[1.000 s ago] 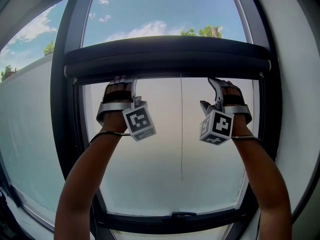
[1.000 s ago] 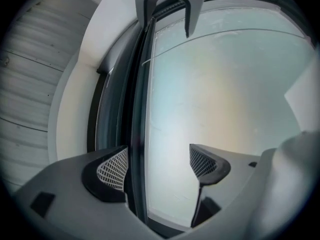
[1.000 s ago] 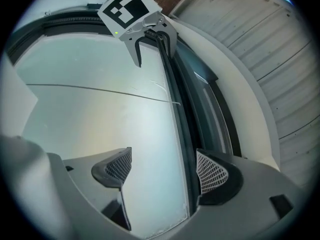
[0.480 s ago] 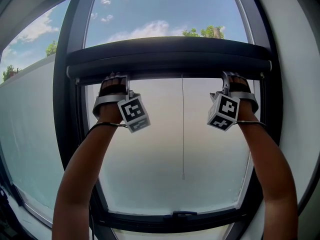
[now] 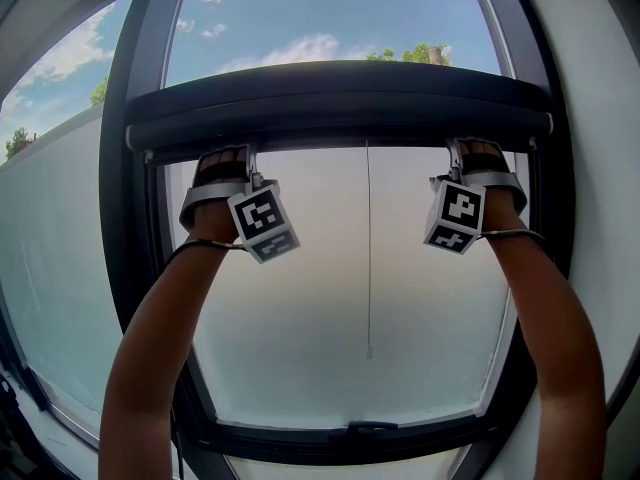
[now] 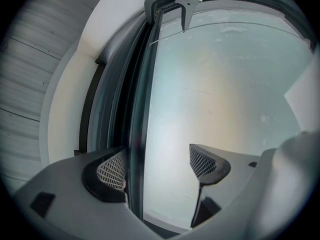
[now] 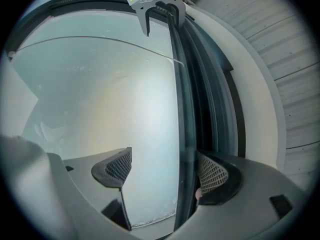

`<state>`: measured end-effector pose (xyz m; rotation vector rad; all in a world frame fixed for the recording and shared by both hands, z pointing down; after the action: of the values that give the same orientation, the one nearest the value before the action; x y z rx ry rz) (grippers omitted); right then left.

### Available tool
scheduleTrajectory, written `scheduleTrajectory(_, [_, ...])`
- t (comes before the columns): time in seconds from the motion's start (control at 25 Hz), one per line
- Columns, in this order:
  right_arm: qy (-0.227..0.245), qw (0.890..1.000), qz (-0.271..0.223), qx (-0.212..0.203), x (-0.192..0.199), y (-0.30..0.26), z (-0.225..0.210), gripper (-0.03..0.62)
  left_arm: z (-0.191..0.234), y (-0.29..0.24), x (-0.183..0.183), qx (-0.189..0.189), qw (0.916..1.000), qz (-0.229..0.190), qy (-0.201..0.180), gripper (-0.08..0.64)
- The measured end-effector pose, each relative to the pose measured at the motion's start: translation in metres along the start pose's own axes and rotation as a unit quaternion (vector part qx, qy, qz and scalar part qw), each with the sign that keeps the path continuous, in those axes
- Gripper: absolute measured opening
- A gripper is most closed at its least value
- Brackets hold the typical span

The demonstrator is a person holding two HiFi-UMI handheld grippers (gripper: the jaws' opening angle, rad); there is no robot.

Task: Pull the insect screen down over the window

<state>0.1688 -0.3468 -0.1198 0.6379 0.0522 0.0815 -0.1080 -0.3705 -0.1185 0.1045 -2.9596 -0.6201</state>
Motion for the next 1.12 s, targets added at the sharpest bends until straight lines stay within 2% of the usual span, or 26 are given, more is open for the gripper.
scheduleTrajectory(0.16, [-0.01,1.0,0.009,-0.01,-0.004,0.001,-0.001,0.379,0.001,0.003,0.002,0.004,0.9998,-0.009,0.019,0.367])
scheduleTrajectory(0.44, [0.006,1.0,0.01,-0.025,-0.001,0.003,0.003,0.379,-0.006,0.002,0.003,0.002,0.9999,-0.011,-0.004,0.367])
scheduleTrajectory(0.88, [0.002,0.999,0.008,-0.033,-0.002,0.011,0.011,0.38,-0.016,0.009,0.002,0.019,0.9996,-0.011,0.019,0.367])
scheduleTrajectory(1.12, [-0.002,0.999,0.011,-0.041,0.001,0.028,0.036,0.38,-0.039,0.02,-0.001,0.025,0.9995,-0.012,0.014,0.367])
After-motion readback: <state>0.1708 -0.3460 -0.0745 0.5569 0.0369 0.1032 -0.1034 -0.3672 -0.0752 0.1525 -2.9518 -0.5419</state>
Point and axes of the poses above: the fingertips, and each gripper's own axes: y backward along the fingers, z to its left, x out of its underside, the point moved 10 cm from there along y, backward along the fingers, and after that the axes turned 7 degrees about x, right-handed, at the moved point
